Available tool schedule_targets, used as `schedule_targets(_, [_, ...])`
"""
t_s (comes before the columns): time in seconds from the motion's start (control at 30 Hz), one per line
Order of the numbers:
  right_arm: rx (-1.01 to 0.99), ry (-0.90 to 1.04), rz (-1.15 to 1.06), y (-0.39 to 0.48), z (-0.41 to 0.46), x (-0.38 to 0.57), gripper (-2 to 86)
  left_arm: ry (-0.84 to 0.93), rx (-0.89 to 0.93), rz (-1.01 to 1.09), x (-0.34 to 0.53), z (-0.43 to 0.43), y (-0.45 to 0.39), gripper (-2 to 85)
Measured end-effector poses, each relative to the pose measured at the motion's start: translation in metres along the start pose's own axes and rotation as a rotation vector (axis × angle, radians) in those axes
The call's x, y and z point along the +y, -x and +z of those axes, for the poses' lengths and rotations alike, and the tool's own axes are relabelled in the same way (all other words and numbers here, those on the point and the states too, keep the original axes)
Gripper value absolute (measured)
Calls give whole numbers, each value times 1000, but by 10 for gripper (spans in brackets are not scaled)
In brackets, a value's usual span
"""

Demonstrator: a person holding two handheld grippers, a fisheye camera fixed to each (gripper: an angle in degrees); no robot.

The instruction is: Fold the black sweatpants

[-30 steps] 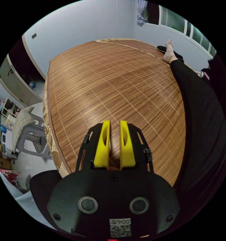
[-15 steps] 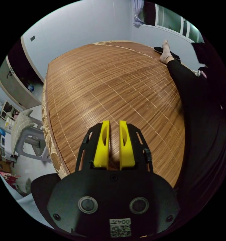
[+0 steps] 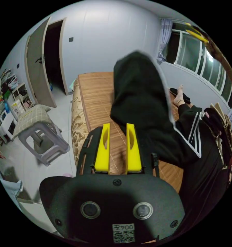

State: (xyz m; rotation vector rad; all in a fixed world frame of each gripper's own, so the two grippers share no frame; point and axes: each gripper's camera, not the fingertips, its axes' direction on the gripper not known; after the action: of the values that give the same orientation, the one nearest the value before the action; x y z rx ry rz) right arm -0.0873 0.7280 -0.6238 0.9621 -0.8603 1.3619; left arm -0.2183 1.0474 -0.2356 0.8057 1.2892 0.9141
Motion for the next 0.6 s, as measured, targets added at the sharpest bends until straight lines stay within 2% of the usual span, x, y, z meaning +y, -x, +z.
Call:
schedule_targets(0.23, [-16,213,210,-65,86,185,137,36,105,91,0,15,-10,117])
schedule_targets(0.37, [-1,297,307,-87,114,283,144,110,284,157,-2,30,-34,128])
schedule_targets(0.47, [60,233,310,-98,111,323,144,160,383,243,-2,33,-71,138])
schedule_targets(0.6, [-17,67,423,-126,111,352,138,218,459,349,-1,43,-115,148])
